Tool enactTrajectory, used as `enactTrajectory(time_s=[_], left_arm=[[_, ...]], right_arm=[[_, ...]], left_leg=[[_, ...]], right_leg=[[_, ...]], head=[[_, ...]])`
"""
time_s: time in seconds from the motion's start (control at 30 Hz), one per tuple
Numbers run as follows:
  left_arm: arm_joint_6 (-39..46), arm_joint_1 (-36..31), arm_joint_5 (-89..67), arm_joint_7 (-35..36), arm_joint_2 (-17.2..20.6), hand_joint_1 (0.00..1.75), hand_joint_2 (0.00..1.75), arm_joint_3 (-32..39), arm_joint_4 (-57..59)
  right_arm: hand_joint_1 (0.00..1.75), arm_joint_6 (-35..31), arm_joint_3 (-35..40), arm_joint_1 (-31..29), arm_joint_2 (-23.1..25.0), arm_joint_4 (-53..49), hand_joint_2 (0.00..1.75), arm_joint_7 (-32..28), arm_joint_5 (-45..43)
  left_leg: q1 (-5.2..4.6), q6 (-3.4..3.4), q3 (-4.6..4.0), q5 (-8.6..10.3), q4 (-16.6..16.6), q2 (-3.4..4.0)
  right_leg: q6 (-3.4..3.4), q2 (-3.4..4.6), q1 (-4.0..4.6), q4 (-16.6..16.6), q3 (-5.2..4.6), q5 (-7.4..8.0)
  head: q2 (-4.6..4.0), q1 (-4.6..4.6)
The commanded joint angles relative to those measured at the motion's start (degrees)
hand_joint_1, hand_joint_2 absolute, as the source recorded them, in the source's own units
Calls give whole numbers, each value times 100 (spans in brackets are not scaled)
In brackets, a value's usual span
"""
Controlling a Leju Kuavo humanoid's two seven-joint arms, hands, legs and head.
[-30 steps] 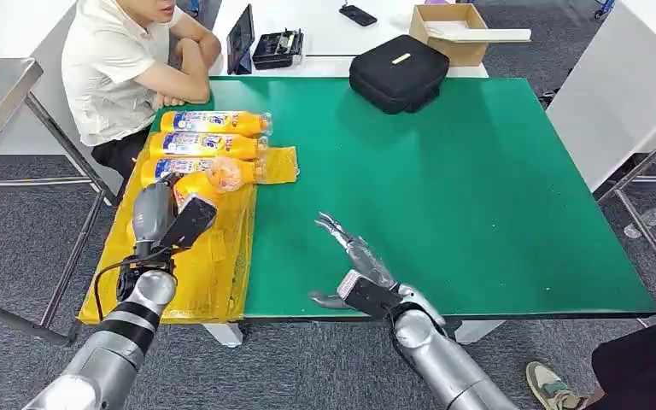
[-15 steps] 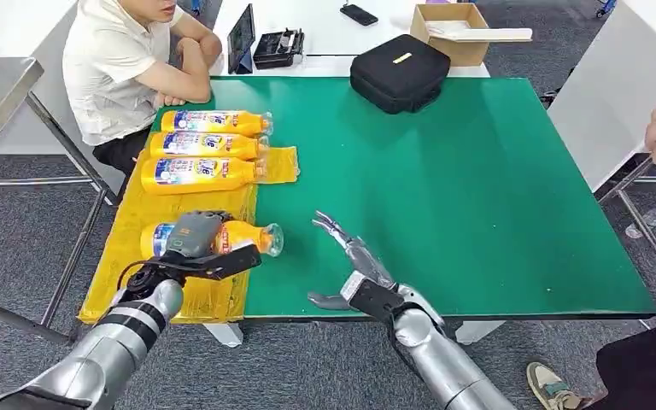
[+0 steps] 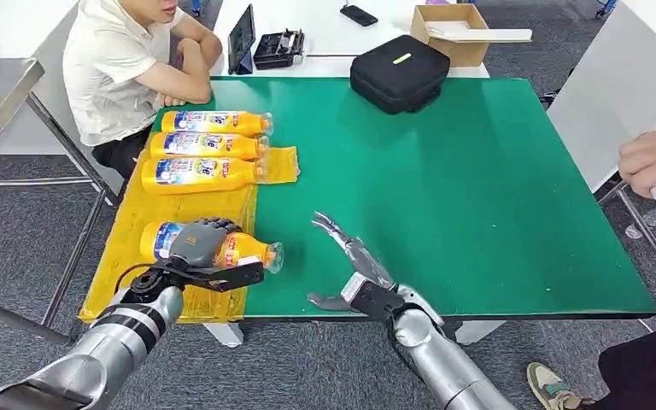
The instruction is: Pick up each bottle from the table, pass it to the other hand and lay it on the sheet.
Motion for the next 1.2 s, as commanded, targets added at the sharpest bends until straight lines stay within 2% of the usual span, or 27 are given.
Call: enactTrajectory(time_s=[0.03,0.67,0.7,0.8,0.9,1.2], left_arm=[[-518,-210,-1,247,13,0,175,-150,733],[-518,-210,-1,247,13,0,175,-150,733],[-1659,-203,-47,496,50,0,175,-98,1007],[-1869,-187,-55,473,99,0,175,-105,973],[-1855,-143,60,434,121,0,175,28,928],[-1420,-360,100,-24,54,0,175,16,536]], right_arm=[[0,-6,-49,-231,9,298,175,0,23],[0,-6,-49,-231,9,298,175,0,23],[0,34,-142,-339,68,588,175,-44,9],[0,21,-166,-385,85,665,175,-66,15],[0,8,-180,-401,92,689,175,-79,31],[0,-44,-235,-250,77,640,175,-116,69]], left_leg=[[3,-6,6,1,-1,10],[6,-10,18,2,-4,15],[8,-14,21,4,-8,18],[3,-9,28,3,-10,22],[11,-19,42,12,-19,41],[8,-20,49,19,-11,14]], right_leg=[[-10,8,4,-3,6,4],[-15,12,7,-5,15,5],[-19,15,10,-11,19,8],[-11,20,3,-8,24,7],[-25,38,12,-18,35,23],[-20,13,9,-9,47,17]], head=[[0,0],[0,0],[0,0],[0,0],[0,0],[0,0]])
